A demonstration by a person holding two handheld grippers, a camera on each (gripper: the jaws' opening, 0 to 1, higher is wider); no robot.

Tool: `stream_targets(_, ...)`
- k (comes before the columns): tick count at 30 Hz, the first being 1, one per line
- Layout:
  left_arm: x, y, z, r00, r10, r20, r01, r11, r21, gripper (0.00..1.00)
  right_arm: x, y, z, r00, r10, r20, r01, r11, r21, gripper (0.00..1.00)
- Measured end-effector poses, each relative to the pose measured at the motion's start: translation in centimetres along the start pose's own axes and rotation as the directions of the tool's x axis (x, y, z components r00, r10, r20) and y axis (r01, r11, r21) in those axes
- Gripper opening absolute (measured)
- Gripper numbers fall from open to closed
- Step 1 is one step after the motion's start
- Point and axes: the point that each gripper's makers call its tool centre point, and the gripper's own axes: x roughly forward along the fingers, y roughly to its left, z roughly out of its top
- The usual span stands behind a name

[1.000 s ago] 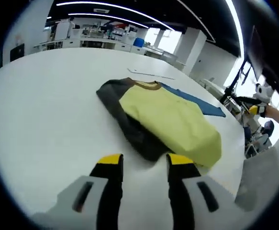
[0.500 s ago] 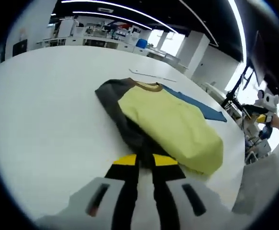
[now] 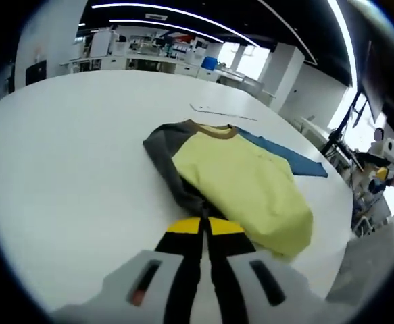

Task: Fold the garment on the visible template until the final outline fits inside the template.

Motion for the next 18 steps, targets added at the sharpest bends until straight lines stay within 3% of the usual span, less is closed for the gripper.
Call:
stream_targets(5, 0.8, 0.1, 2.7, 1.000, 0.021, 0.022, -0.022, 0.997, 0.068, 0.00, 0.4, -1.3, -0.2, 1.000, 0.000, 0.031, 0.000, 1.000, -0.025, 0.96)
stream_targets(8, 0.8, -0.4, 5.1, 0.999, 0.033, 0.037, -0.035, 0.998, 0.054, 0.00, 0.6, -1.8, 0.0, 0.999, -0.003, 0.041, 0.004, 1.000, -0.018, 0.95)
stream_targets(12, 1.2, -1.0, 7.7, 0.999, 0.033, 0.035, -0.036, 0.995, 0.096, 0.00, 1.4, -2.2, 0.0, 0.999, 0.027, 0.042, -0.027, 1.000, -0.016, 0.95)
stream_targets(18, 1.6, -2.7, 9.7, 0.999, 0.028, 0.034, -0.032, 0.991, 0.131, 0.00, 2.5, -2.0, -0.4, 0.998, 0.048, 0.051, -0.049, 0.999, 0.006, 0.95)
